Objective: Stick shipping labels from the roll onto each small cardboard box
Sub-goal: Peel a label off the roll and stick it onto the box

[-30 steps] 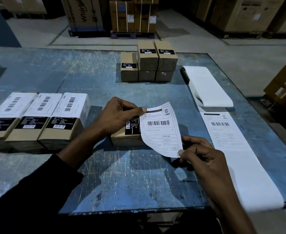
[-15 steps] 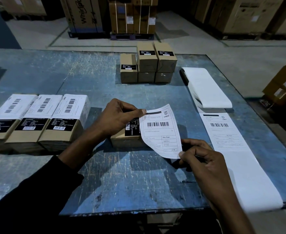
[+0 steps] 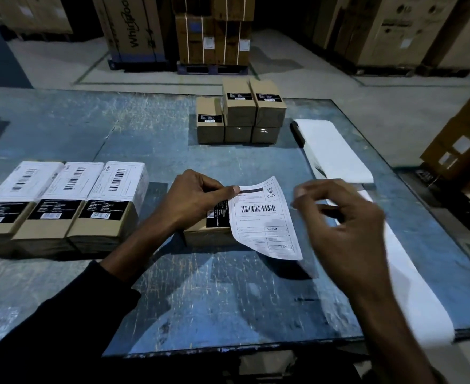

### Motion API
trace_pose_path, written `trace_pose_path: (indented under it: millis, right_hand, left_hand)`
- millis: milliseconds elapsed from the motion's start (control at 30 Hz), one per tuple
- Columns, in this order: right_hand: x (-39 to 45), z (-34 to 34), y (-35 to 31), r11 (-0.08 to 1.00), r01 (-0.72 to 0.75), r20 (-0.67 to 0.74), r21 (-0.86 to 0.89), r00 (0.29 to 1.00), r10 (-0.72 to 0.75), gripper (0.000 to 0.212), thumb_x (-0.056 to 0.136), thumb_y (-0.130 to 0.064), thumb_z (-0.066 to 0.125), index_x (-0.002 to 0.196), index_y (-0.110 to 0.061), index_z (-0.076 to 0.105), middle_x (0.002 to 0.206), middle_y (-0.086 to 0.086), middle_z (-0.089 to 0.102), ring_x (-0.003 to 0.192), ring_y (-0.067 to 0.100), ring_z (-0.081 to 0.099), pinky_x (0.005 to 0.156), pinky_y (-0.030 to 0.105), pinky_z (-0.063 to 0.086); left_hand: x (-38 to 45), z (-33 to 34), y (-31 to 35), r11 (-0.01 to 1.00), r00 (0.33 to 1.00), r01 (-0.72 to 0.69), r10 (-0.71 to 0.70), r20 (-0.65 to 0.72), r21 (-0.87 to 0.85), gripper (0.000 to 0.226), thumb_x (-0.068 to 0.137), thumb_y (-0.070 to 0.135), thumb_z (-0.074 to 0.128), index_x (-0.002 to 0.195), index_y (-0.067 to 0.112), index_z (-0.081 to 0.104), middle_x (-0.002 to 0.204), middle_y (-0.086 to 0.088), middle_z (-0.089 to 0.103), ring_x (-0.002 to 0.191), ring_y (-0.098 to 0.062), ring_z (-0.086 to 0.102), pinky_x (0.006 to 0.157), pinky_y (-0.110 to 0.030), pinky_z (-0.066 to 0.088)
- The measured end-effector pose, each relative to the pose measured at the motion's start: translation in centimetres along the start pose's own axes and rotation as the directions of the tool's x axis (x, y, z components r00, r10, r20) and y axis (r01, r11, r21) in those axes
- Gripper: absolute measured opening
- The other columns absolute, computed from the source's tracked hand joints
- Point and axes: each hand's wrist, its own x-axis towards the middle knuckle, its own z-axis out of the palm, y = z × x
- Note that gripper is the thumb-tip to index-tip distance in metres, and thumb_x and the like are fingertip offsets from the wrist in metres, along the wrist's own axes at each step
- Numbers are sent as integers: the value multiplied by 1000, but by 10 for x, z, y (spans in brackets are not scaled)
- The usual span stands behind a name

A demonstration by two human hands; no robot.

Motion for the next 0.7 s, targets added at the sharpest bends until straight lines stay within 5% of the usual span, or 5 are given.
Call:
trace_pose_path:
  millis: [100, 167, 233, 467, 700]
  right_hand:
    - [-4, 26, -24, 983, 116, 421, -142, 906, -46, 29, 110, -45, 54, 129, -34, 72, 134, -22, 69, 125, -3, 61, 103, 19, 48]
    - [-9, 41, -29, 957, 139, 658, -256, 750, 67, 58, 111, -62, 30, 162, -37, 42, 168, -25, 32, 154, -11, 22, 123, 14, 18]
    - [-14, 52, -24, 902, 246, 753, -354, 647, 119, 75, 107, -70, 12, 171, -30, 11, 178, -16, -2, 158, -8, -13, 129, 22, -8]
    - [-17, 40, -8, 841, 269, 736, -470, 645, 205, 87, 98, -78, -2, 170, -29, -9, 175, -16, -19, 154, -10, -27, 127, 24, -18]
    - [-17, 18, 4, 822, 101, 646, -561, 674, 359, 92, 91, -81, -5, 165, -31, -23, 170, -17, -34, 151, -2, -36, 129, 31, -19]
  left_hand:
    - [0, -2, -1, 998, 999, -37, 38, -9, 41, 27, 95, 47, 76, 85, 25, 88, 77, 3, 81, 77, -20, 78, 83, -48, 62]
    - [2, -2, -4, 997, 998, -56, 58, -36, 48, 30, 98, 46, 73, 83, 25, 88, 73, 2, 80, 74, -19, 77, 78, -45, 61]
    - [4, 0, -6, 998, 993, -26, 33, -116, 60, 36, 100, 48, 71, 83, 21, 88, 71, -2, 79, 70, -20, 77, 76, -43, 61]
    - [3, 2, -8, 999, 988, 6, 3, -154, 53, 41, 102, 49, 66, 81, 21, 86, 71, 6, 79, 68, -12, 77, 81, -45, 65]
    - [0, 1, -7, 997, 989, -5, 17, -149, 74, 38, 103, 47, 66, 84, 21, 87, 77, 7, 81, 68, -9, 77, 80, -43, 65]
